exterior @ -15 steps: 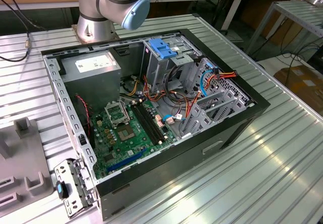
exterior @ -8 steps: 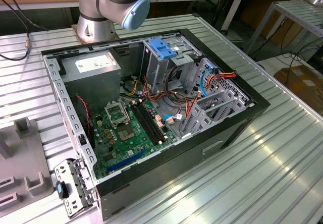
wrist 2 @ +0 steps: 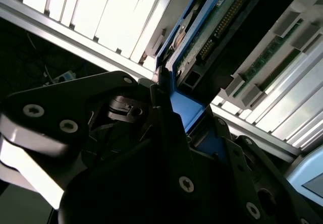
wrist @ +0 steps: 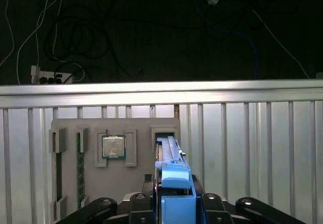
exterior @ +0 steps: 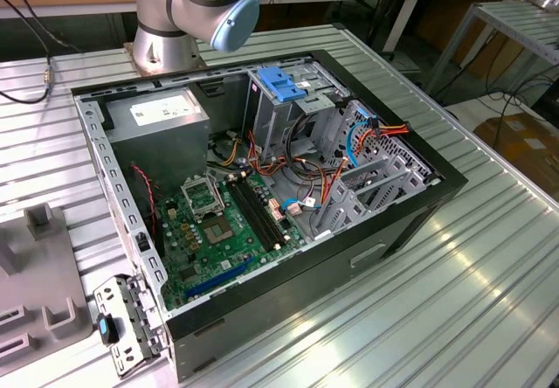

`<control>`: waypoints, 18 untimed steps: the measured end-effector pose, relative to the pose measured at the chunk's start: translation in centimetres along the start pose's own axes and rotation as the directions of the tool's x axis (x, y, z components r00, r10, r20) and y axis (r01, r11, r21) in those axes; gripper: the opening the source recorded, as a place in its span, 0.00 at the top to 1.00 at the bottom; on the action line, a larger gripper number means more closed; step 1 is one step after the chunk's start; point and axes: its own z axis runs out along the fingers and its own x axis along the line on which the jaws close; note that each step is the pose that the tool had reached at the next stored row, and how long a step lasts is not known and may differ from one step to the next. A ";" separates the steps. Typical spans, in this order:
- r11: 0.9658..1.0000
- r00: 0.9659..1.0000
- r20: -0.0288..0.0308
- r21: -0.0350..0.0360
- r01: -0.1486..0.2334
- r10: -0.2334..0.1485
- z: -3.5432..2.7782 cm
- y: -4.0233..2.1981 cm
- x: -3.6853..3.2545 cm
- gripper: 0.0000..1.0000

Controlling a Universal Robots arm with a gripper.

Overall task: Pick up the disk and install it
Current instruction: 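Pick up the disk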

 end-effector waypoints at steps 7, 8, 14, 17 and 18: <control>1.000 1.000 0.000 0.000 0.000 0.000 -0.64 0.00 -0.01 0.63; 1.000 1.000 0.000 0.000 0.000 0.000 -0.73 0.00 -0.02 0.63; 1.000 1.000 0.000 0.000 0.000 0.000 -1.15 -0.01 -0.03 0.63; 1.000 1.000 0.000 0.000 0.000 0.000 -1.28 0.00 -0.03 0.63; 1.000 1.000 0.000 0.000 0.000 0.000 -1.33 0.00 -0.03 0.63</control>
